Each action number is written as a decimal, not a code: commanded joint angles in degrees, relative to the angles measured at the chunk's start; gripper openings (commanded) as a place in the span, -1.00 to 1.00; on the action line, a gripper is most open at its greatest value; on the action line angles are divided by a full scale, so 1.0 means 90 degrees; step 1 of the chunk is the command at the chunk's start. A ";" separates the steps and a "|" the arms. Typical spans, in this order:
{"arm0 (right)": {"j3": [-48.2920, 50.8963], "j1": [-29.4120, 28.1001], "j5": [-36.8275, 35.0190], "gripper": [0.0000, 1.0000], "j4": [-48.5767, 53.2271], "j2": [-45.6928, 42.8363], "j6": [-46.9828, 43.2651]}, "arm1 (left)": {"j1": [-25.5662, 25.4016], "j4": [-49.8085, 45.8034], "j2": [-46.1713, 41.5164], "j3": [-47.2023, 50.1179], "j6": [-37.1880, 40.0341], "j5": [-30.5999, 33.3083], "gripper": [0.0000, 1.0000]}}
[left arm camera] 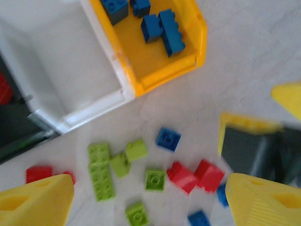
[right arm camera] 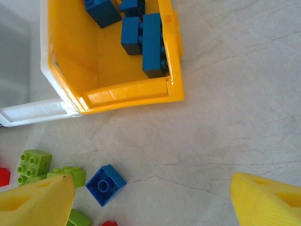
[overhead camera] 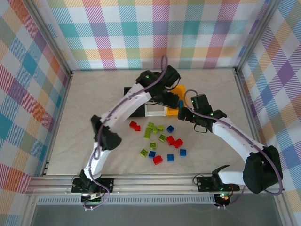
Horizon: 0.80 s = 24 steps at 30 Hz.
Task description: Sort the legos into containers by color
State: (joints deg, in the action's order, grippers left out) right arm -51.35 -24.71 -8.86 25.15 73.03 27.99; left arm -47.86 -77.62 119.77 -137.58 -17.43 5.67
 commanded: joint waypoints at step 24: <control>0.0061 0.0045 0.0179 0.71 -0.0220 0.0284 0.0045 | -0.0246 0.4808 -0.4238 0.9723 -0.1279 -0.1767 0.74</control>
State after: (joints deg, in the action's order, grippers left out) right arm -51.35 -24.67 -7.44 23.57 75.24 27.92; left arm -49.10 -37.60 79.48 -49.87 -30.28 -6.72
